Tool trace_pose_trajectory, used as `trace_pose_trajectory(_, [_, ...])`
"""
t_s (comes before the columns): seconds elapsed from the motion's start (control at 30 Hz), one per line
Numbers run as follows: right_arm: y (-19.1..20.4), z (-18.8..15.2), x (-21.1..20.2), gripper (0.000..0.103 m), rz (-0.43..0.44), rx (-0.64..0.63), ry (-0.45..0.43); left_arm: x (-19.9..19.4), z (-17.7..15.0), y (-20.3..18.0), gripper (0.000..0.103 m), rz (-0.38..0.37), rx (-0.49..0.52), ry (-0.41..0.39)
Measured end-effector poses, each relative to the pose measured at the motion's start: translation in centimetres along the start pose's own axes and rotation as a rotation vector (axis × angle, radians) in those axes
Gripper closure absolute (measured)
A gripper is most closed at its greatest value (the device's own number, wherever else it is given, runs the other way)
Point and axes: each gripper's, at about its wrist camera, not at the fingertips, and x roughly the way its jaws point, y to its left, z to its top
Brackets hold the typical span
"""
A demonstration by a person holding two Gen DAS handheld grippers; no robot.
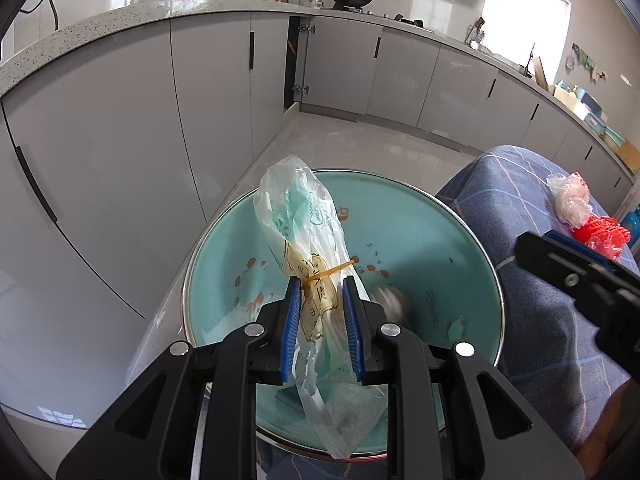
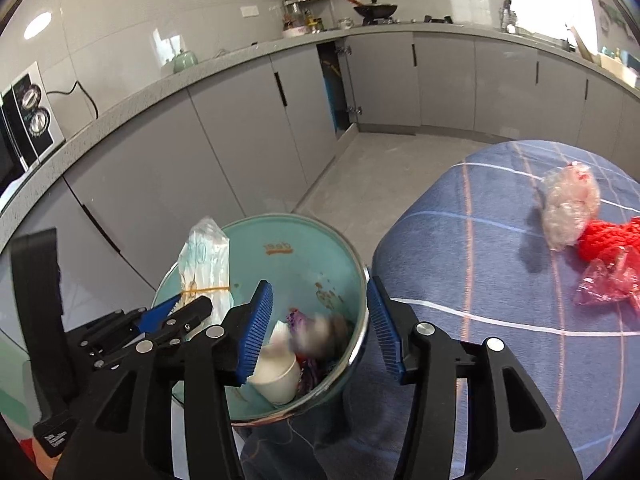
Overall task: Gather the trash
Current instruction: 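Carry plastic bag and checked cloth over the teal bin and release both, then move both open tools back to the red mesh and pink wrappers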
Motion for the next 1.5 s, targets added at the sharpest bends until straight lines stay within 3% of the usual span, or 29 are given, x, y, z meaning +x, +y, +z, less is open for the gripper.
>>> trace_pose_trajectory(0.1, [-0.5,-0.2,-1.5,0.053,-0.006,0.016,-0.028,0.0,-0.1,-0.2,0.078,0.011,0.005,-0.002])
trace_pose_trajectory(0.27, [-1.4,-0.6,-3.6,0.052,-0.039,0.041,-0.077,-1.0,-0.1,-0.9,0.049,0.054,0.031,-0.037])
trace_pose_trajectory(0.3, [-1.8,-0.6,-4.1,0.048,-0.042,0.052,-0.086,-1.3,-0.1,-1.1,0.046,0.06,0.036,-0.047])
trace_pose_trajectory(0.37, [-2.5,-0.9,-5.1,0.042,-0.056,0.067,-0.111,-2.0,-0.1,-1.5,0.026,0.086,0.041,-0.075])
trace_pose_trajectory(0.4, [-2.8,-1.0,-5.6,0.041,-0.07,0.07,-0.127,-2.4,-0.1,-1.6,0.022,0.104,0.04,-0.095])
trace_pose_trajectory(0.6, [-4.7,-1.8,-7.6,0.041,-0.104,0.115,-0.157,-4.3,0.2,-3.0,0.019,0.114,0.066,-0.144])
trace_pose_trajectory(0.8, [-6.7,-2.6,-9.5,0.041,-0.126,0.15,-0.181,-5.8,0.0,-4.7,0.006,0.115,0.08,-0.181])
trace_pose_trajectory(1.17, [-10.5,-4.4,-12.2,0.041,-0.195,0.231,-0.212,-7.5,-0.3,-8.7,0.006,0.112,0.142,-0.221])
trace_pose_trajectory(1.5, [-15.8,-6.9,-14.8,0.041,-0.284,0.339,-0.22,-7.9,-1.1,-13.1,0.006,0.015,0.202,-0.209])
